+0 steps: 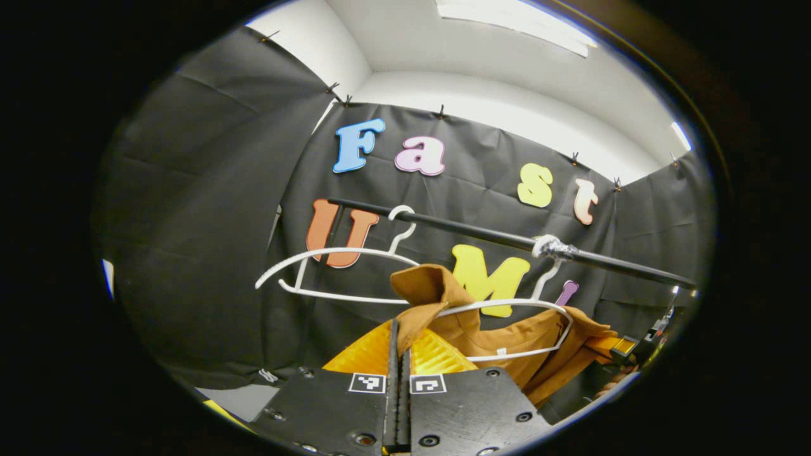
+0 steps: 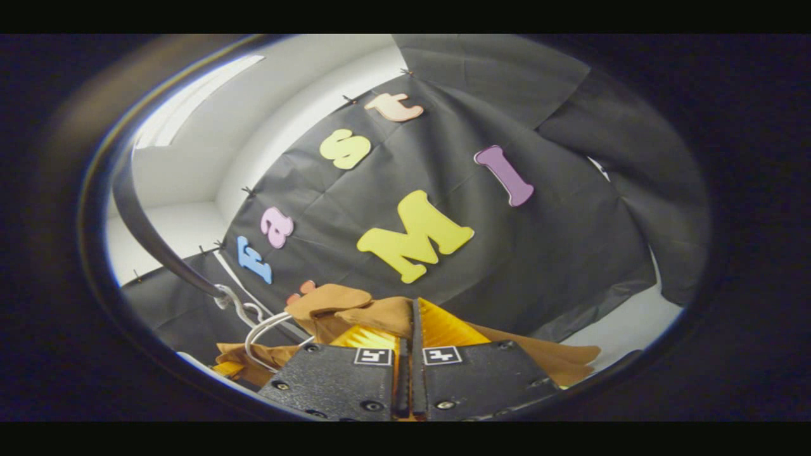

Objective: Grasp the clothes on the hanger with both hands and then place them into the laundry hamper below.

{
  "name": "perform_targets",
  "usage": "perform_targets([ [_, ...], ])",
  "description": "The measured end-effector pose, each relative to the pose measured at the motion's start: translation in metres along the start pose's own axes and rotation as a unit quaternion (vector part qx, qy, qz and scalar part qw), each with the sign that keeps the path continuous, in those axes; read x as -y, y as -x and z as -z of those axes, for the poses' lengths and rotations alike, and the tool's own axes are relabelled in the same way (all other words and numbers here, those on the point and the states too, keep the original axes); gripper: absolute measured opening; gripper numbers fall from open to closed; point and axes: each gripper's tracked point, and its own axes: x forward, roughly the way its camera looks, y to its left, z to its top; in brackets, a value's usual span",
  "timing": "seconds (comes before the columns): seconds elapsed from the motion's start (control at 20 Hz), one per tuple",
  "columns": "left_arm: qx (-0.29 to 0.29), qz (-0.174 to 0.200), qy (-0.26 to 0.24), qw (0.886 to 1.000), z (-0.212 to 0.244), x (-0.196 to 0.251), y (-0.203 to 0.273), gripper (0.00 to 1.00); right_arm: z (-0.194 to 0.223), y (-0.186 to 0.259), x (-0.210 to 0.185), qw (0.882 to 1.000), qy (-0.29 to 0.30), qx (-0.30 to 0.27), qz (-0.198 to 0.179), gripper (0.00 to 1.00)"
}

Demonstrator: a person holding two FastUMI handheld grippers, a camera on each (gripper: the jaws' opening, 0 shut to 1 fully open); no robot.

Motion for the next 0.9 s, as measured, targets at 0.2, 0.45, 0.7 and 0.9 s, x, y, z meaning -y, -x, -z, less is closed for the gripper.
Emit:
perform_targets([
  [0.2, -0.001, -0.011, -0.004, 1.0, -0.01, -0.016, -0.007, 0.0, -0.016, -0.007, -0.001, 1.0, -0.011, 0.001, -0.012, 0.05],
  [0.45, -0.009, -0.025, 0.013, 1.0, -0.011, -0.039, -0.019, 0.0, -0.027, -0.024, -0.001, 0.999, -0.03, -0.005, -0.022, 0.06],
  [0.7, -0.021, -0.035, 0.025, 0.999, -0.006, -0.057, -0.024, 0.0, -0.04, -0.044, 0.005, 0.999, -0.044, -0.012, -0.025, 0.05],
  [0.9, -0.028, -0.03, 0.028, 0.999, 0.0, -0.065, -0.031, 0.0, -0.044, -0.06, 0.008, 0.998, -0.044, -0.024, -0.029, 0.05],
])
